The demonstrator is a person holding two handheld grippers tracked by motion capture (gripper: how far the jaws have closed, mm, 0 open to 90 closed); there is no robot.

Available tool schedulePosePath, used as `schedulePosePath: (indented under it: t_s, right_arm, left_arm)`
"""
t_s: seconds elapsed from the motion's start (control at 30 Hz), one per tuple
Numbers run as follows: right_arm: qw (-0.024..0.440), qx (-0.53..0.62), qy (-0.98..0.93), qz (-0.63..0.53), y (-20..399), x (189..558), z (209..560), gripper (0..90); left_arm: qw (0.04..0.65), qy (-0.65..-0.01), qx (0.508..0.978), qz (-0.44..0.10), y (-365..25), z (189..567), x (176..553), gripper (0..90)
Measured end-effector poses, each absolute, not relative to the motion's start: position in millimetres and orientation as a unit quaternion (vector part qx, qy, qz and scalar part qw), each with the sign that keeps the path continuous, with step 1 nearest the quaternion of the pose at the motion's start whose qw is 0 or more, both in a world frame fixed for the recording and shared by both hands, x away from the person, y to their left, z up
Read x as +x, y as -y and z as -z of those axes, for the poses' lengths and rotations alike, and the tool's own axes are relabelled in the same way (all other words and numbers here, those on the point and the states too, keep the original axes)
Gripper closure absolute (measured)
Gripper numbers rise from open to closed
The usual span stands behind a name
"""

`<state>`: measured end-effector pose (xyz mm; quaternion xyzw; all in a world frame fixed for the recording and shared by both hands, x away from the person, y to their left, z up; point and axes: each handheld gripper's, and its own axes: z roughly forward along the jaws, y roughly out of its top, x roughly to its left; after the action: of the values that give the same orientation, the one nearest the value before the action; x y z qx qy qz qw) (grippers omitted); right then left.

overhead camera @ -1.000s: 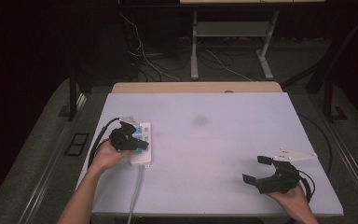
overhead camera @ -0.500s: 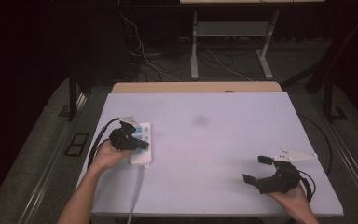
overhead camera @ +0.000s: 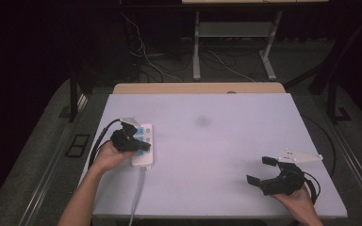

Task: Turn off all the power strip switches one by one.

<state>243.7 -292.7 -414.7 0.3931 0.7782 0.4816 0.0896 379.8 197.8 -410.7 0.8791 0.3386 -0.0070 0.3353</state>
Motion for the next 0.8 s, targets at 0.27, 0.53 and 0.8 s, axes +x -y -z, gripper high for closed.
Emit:
schedulePosePath:
  t_s: [0.27,0.53,0.8]
  right_arm:
    - [0.091,0.395,-0.778,-0.480,293.8,244.5,415.1,0.0]
    - [0.091,0.398,-0.776,-0.480,294.9,244.6,415.0,0.0]
    - [0.091,0.401,-0.776,-0.478,296.4,246.0,415.8,0.0]
  left_arm:
    - [0.331,-0.337,0.881,0.005,-197.0,411.0,379.1,89.9]
    - [0.330,-0.339,0.881,0.002,-196.5,410.5,378.5,89.7]
    - [0.331,-0.346,0.878,0.004,-196.3,409.0,379.0,89.5]
